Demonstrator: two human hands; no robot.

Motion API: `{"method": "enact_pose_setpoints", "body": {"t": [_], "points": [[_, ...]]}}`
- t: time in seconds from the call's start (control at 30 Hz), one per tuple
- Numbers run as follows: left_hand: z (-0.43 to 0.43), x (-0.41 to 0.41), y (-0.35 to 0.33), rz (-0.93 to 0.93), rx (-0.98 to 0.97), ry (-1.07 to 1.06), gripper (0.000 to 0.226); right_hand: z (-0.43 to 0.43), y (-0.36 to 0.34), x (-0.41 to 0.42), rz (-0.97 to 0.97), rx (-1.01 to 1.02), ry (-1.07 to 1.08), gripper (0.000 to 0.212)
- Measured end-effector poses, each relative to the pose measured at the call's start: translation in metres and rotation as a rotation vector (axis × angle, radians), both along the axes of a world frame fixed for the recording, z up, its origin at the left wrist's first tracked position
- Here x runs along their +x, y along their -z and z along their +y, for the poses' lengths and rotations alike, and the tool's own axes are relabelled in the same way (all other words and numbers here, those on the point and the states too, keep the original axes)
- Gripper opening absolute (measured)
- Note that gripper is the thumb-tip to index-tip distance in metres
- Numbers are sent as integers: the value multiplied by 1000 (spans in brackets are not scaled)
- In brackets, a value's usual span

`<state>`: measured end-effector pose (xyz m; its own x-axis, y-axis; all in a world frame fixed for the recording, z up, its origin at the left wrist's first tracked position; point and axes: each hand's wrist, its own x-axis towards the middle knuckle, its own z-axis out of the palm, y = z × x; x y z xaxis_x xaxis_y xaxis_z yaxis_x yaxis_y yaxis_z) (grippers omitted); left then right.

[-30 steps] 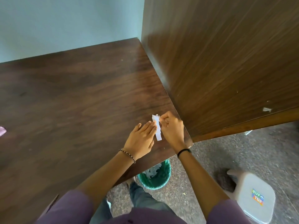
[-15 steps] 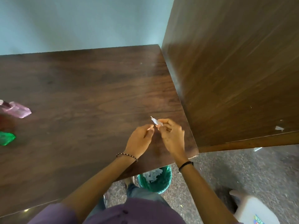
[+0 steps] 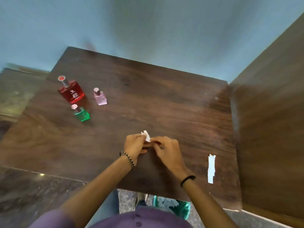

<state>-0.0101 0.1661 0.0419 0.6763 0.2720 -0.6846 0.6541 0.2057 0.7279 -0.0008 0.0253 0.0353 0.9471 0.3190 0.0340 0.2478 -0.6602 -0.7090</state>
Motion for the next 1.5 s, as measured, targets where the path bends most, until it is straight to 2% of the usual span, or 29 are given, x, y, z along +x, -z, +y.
{"method": "enact_pose_setpoints", "body": {"t": [0.17,0.33,0.43,0.5,0.53,0.6,0.73,0.9,1.1,1.27,1.33,1.5], "points": [[70,5,9,14,117,-117,23,70,4,31,88,26,-140,19],[124,6,26,25,234,-101,21,139,9,73,154,46,-146,16],[145,6,32,44,308,-65,12,180,10,108,317,19,-178,48],[155,6,34,35,320,-40,25,204,11,129,407,5,-213,72],[158,6,34,25,315,-29,32,214,12,138,427,6,-229,78],[162,4,36,-10,301,-14,41,227,16,150,417,-2,-257,74],[165,-1,38,-120,365,70,44,239,24,158,385,19,-256,39],[161,1,37,-167,328,63,15,217,21,140,420,68,-239,19],[142,6,35,-167,297,134,17,141,19,77,684,475,12,28],[138,16,25,-247,333,242,23,118,18,47,730,474,20,19],[62,8,9,-282,269,383,26,45,13,13,708,523,110,20],[39,18,4,-262,69,310,25,34,16,-3,676,581,159,29]]}}
